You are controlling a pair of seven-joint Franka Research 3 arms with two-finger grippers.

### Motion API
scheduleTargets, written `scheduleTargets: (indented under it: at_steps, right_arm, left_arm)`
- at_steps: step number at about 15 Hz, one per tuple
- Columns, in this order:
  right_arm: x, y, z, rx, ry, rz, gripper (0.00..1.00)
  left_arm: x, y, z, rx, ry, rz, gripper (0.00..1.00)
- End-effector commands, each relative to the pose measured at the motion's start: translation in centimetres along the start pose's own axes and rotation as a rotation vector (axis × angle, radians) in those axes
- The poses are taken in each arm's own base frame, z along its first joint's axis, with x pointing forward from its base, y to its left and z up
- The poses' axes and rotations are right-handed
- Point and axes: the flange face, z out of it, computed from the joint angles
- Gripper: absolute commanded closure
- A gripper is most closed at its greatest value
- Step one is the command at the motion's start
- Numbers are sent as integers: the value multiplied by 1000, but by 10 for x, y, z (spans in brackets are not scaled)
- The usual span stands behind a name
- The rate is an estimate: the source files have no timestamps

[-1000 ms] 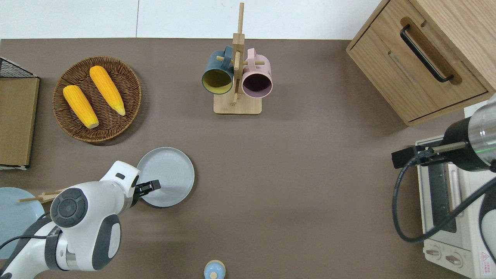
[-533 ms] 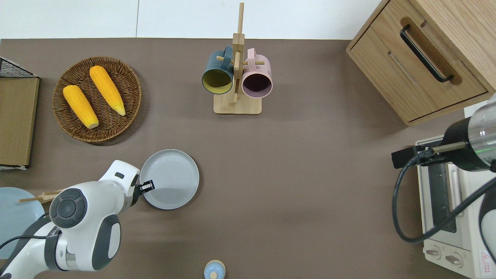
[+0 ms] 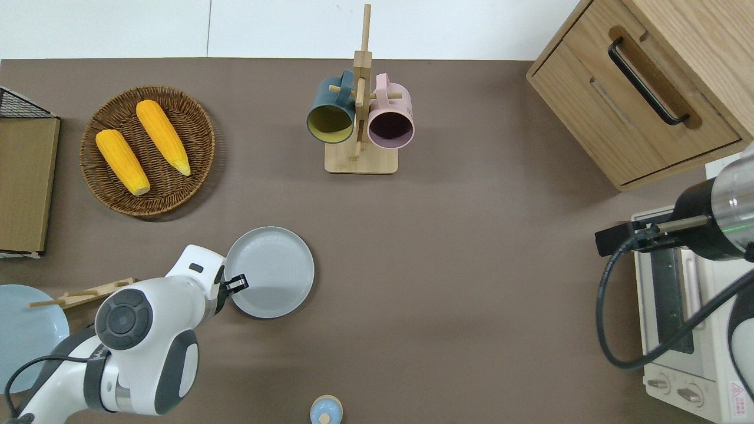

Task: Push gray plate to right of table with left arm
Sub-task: 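Push the gray plate with the left gripper across toward the toaster oven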

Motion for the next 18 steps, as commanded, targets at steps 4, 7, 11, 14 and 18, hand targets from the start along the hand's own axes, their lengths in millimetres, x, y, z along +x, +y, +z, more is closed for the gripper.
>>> scheduleTargets:
  at_steps: [4,7,11,14,18]
  right_arm:
    - [-3,2,-4,10,-4,7,17]
    - [-3,2,-4,10,-4,7,17]
    - [-3,2,-4,10,-4,7,17]
    - [-3,1,-4,10,-4,4,17]
    - [-3,2,-4,10,-4,7,17]
  left_arm:
    - [-28,42,26,-21,-13,-61,1000]
    - [-40,67,34,-43,-6,-99,1000]
    - [-58,103,28,-67,-4,-134,1000]
    - [-69,129,26,-83,-7,-162,1000]
    - [-82,155,33,-87,-23,-167,1000]
